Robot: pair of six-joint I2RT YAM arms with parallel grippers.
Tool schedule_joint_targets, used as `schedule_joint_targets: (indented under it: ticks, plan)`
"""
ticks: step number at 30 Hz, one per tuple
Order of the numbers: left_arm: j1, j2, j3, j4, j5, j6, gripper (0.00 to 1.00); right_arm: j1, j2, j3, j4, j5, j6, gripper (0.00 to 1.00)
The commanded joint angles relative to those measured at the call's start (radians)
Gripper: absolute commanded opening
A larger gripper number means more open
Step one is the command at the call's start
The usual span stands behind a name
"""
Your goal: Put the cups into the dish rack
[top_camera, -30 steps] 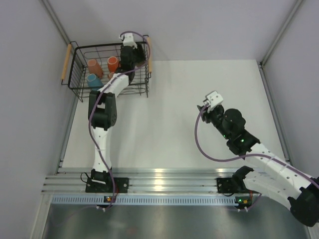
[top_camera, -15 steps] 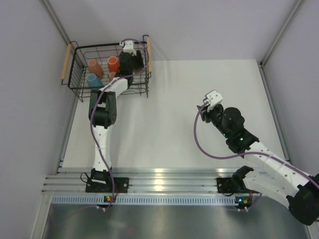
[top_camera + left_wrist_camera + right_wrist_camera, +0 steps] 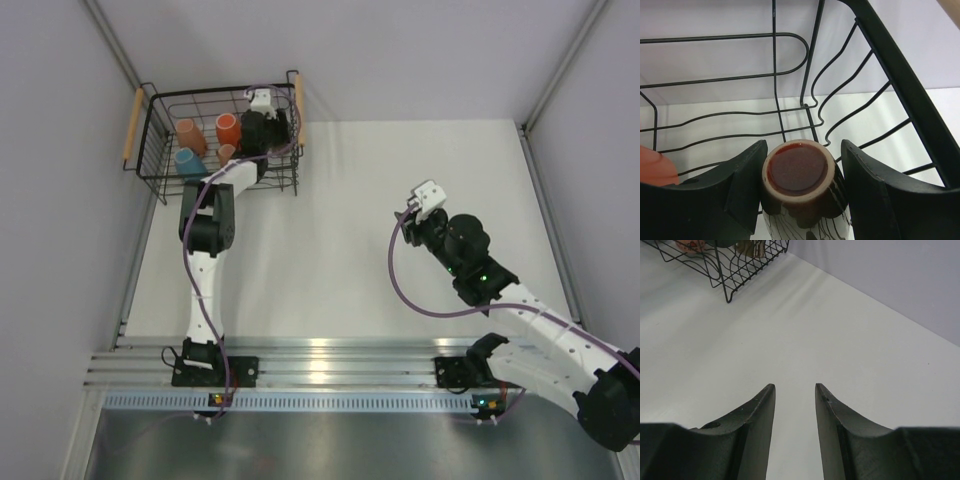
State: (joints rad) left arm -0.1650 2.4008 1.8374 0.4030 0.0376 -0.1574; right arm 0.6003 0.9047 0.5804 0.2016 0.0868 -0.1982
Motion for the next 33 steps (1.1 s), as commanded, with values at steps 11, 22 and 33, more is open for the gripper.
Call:
schedule_joint_targets:
  ticks: [11, 22, 33]
  plan:
    - [-0.028, 0.001, -0.104, 0.223, 0.058, 0.048, 0.0, -0.03, -0.006, 0.006, 0.076, -0.027, 0.019, 0.38]
    - [-0.044, -0.002, -0.179, 0.244, 0.03, 0.107, 0.0, -0.04, -0.009, 0.001, 0.082, -0.044, 0.028, 0.38]
    - [-0.042, -0.049, -0.19, 0.277, -0.001, 0.105, 0.0, -0.05, 0.002, 0.004, 0.082, -0.056, 0.032, 0.38]
